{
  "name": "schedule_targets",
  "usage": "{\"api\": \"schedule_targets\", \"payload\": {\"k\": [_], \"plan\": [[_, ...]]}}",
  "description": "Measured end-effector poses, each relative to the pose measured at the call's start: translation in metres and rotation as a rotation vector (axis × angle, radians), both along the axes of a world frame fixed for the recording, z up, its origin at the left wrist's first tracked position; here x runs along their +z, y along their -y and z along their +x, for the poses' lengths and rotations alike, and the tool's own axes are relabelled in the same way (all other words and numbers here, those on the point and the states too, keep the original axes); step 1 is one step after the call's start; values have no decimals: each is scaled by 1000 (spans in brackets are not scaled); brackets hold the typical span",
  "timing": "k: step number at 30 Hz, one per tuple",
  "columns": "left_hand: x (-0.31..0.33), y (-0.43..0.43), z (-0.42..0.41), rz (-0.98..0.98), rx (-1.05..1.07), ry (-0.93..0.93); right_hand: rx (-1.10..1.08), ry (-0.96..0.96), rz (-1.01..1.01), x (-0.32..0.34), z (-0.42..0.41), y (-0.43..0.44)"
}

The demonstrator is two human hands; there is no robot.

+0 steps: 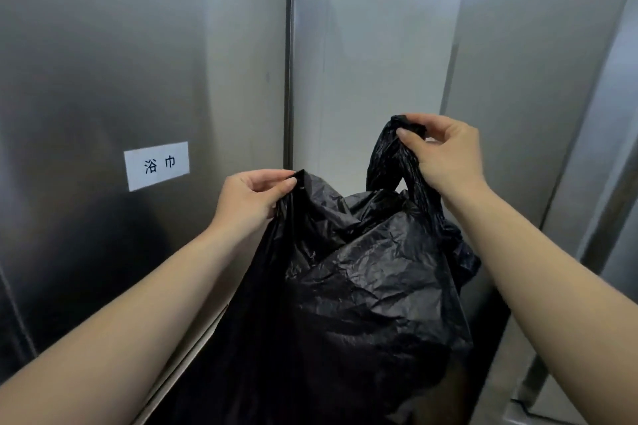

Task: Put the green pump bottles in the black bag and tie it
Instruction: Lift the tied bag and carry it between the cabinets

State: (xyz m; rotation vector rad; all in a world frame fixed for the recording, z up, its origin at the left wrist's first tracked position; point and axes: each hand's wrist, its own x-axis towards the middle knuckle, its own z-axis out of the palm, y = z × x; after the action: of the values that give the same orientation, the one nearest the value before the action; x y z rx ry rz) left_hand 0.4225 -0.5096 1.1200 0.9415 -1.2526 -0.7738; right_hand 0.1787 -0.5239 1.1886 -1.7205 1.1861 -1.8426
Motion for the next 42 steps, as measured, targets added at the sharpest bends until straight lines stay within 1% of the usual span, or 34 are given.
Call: {"api": "schedule_targets", "payload": {"k": [8,13,16,20,27,30,33,37,42], "plan": [[59,123,-16,-79,-191,-82,-172,45,-133,47,10,83],[79,179,-26,-110,-228,-148,-294,62,-205,65,1,119],[80,206,-28,-102,-244,-133,-355,36,-206,67,-3,138],[58,234,-26,-78,-251,-92,-385,47,-183,51,-6,164],[-52,284,-22,164,-131,-20,-441,41,8,-35,-16,214],[-83,299,-24,223,-95,-66,-455,59,46,-63,-26,226],[-88,309,-30,231,-77,-98,-447,73,52,-70,-31,234],[-83,316,-40,215,-126,-115,-410,61,58,-73,-31,243],[-72,329,-48,199,-135,-120,-376,74,49,-62,-33,256]]}}
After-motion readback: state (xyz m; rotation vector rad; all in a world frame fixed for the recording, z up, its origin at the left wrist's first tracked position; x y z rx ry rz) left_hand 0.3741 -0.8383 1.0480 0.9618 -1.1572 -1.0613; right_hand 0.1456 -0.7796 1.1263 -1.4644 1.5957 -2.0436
